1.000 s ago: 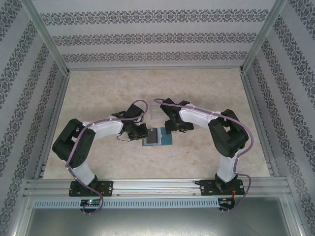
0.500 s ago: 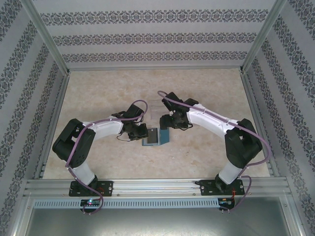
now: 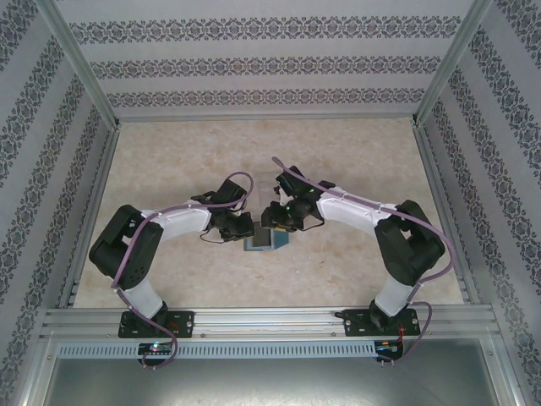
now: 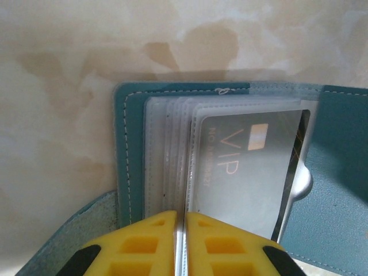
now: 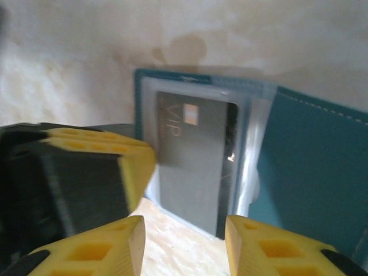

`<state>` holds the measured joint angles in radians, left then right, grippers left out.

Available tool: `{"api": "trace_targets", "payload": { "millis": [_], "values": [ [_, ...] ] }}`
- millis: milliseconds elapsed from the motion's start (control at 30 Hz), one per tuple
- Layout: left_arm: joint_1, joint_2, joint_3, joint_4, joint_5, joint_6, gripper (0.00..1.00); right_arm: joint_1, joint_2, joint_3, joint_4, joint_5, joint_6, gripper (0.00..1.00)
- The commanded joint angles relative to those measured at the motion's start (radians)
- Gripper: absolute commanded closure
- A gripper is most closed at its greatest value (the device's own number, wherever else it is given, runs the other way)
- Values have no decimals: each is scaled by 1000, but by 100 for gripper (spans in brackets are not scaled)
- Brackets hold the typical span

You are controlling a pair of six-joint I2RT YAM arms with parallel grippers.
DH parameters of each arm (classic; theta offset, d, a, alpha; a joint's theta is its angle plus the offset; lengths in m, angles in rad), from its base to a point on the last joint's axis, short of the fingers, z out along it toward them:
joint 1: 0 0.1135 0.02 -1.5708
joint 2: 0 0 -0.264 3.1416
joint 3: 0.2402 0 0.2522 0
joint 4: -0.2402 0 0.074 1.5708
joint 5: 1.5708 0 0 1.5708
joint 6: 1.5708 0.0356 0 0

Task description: Take the credit cards out of the card holder

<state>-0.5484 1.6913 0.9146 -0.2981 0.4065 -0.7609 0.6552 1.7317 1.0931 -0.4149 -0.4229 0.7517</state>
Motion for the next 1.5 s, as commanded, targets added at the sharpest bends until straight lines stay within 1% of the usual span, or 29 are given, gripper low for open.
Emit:
{"api": "trace_targets", "payload": {
  "millis": [0,133,300,533,700,933,1267,1367,1467],
  "values": [
    [-3,-34,24,-38,-17,6,87,-24,23,-57,84,-52,40,60],
    [-3,-41,48,-59,-15,11,88,-50,22,-129,183,-79,59,62],
    [-2,-50,72,-75,0,13,87,-70,29,-172,247,-100,74,65],
    [-4,-15,91,-65,37,19,92,-71,-1,-199,345,-137,104,67],
    [-4,20,84,-81,30,30,94,-71,8,-205,413,-181,128,68],
    [-4,58,74,-76,36,37,95,-66,43,-184,439,-222,134,68],
    [-4,65,67,-72,35,39,95,-56,106,-143,436,-237,129,68],
    [-4,64,64,-73,35,40,95,-57,109,-142,417,-218,119,68],
    [-4,59,61,-75,32,40,95,-53,100,-133,350,-167,92,69]
  ]
}}
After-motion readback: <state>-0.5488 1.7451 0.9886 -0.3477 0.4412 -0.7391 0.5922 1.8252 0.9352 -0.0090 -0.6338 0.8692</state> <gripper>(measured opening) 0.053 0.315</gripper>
